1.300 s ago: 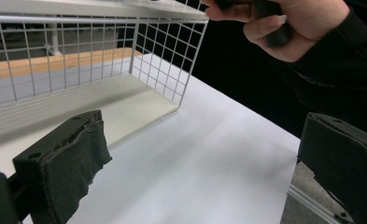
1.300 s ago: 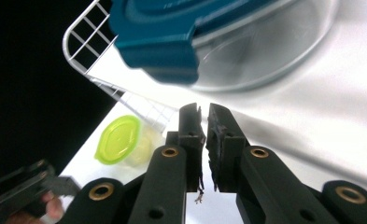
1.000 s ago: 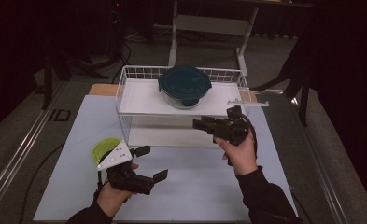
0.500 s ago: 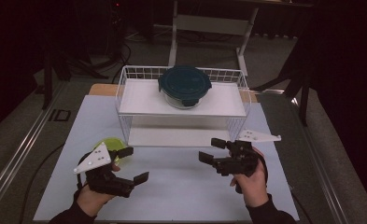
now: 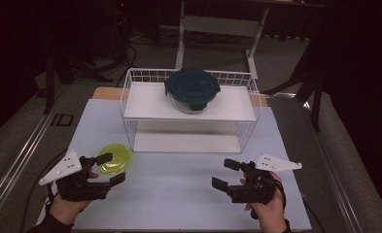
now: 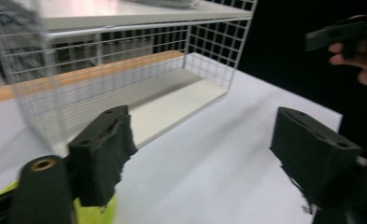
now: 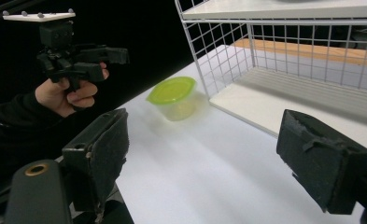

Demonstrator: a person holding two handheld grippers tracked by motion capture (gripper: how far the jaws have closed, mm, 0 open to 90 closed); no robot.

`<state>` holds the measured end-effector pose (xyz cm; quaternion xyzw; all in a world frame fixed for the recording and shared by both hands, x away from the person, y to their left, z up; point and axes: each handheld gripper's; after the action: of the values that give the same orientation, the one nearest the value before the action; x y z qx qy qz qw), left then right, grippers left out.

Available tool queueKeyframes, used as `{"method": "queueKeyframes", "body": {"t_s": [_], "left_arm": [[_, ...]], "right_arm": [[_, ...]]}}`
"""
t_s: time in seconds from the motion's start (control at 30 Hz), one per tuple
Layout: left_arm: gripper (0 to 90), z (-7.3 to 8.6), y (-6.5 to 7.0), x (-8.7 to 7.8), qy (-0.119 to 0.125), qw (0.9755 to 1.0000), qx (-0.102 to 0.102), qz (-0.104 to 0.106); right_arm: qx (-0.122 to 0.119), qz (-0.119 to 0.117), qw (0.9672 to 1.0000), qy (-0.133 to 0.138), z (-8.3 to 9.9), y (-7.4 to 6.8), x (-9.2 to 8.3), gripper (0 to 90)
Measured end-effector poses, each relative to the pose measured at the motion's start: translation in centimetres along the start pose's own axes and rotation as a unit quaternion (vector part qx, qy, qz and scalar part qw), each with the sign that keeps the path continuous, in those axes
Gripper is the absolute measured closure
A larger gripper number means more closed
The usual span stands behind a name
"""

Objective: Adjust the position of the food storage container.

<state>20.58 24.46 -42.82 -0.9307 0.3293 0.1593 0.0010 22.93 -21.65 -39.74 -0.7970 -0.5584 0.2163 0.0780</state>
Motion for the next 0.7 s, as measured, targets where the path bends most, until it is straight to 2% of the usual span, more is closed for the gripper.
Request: {"method": "queueKeyframes", "body": {"t_s": [0.07, 0.13, 0.23, 0.27, 0.3, 0.33, 0.37, 0.4, 0.43, 0.47, 0.5, 0.53, 0.57, 0.63, 0.67, 0.7], "left_arm": [[25.5, 0.2, -0.4, -0.2, 0.000, 1.0000, -0.002, -0.001], [35.9, 0.7, -1.2, -0.6, -0.008, 0.9999, -0.002, -0.015], [41.2, 1.1, -1.8, -0.7, -0.013, 0.9996, 0.001, -0.025], [49.3, 1.4, -2.2, -0.7, -0.018, 0.9994, 0.001, -0.031], [49.3, 1.6, -2.4, -0.7, -0.021, 0.9991, 0.003, -0.036], [57.6, 2.2, -3.1, -0.7, -0.025, 0.9986, -0.004, -0.047], [61.0, 2.2, -3.1, -0.7, -0.025, 0.9986, -0.004, -0.047], [65.0, 2.5, -3.5, -0.6, -0.029, 0.9981, -0.009, -0.054], [65.0, 2.8, -3.9, -0.6, -0.032, 0.9976, -0.009, -0.061], [70.9, 3.2, -4.3, -0.6, -0.035, 0.9966, -0.013, -0.074], [70.9, 3.4, -4.6, -0.7, -0.036, 0.9963, -0.015, -0.077], [75.6, 3.7, -5.0, -0.7, -0.037, 0.9955, -0.017, -0.085], [75.6, 4.0, -5.4, -0.7, -0.041, 0.9941, -0.017, -0.099], [82.1, 4.5, -6.3, -0.8, -0.044, 0.9927, -0.023, -0.110], [88.5, 4.8, -6.8, -0.8, -0.049, 0.9908, -0.018, -0.125], [89.1, 5.1, -7.0, -0.8, -0.055, 0.9899, -0.014, -0.130]], "right_arm": [[-0.001, 0.001, 1.0000, 0.001, 0.1, 0.0, -0.1, 16.3], [0.003, 0.001, 1.0000, 0.009, 0.5, 0.0, -0.5, 16.3], [0.002, 0.003, 1.0000, 0.008, 0.8, 0.1, -0.7, 16.3], [0.004, 0.006, 1.0000, 0.007, 1.1, 0.1, -0.8, 16.3], [0.004, 0.006, 1.0000, 0.007, 1.1, 0.1, -0.8, 16.3], [0.007, 0.004, 1.0000, 0.005, 1.2, 0.1, -0.8, 16.3], [0.007, 0.004, 1.0000, 0.005, 1.2, 0.1, -0.8, 16.3], [0.006, 0.004, 1.0000, 0.005, 1.5, 0.1, -0.9, 16.3], [0.006, 0.004, 1.0000, 0.005, 1.5, 0.1, -0.9, 16.3], [0.008, 0.002, 1.0000, 0.004, 1.7, 0.0, -0.9, 16.4], [0.008, 0.002, 1.0000, 0.004, 1.7, 0.0, -0.9, 16.4], [0.008, 0.000, 1.0000, 0.003, 1.8, 0.0, -0.9, 16.4], [0.008, 0.000, 1.0000, 0.003, 1.8, 0.0, -0.9, 16.4], [0.008, -0.001, 1.0000, 0.002, 1.9, 0.0, -0.9, 16.4], [0.010, -0.004, 0.9999, 0.003, 1.9, 0.0, -0.9, 16.4], [0.010, -0.004, 0.9999, 0.003, 1.9, 0.0, -0.9, 16.4]]}}
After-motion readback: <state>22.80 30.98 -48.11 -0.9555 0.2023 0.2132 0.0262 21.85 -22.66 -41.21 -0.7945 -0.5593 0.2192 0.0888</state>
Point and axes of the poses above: each handheld gripper's, and its own axes: x roughly forward along the jaws, z roughly out of its underside, y roughly to its right, and after that the axes turned 9 degrees about -z, right-handed
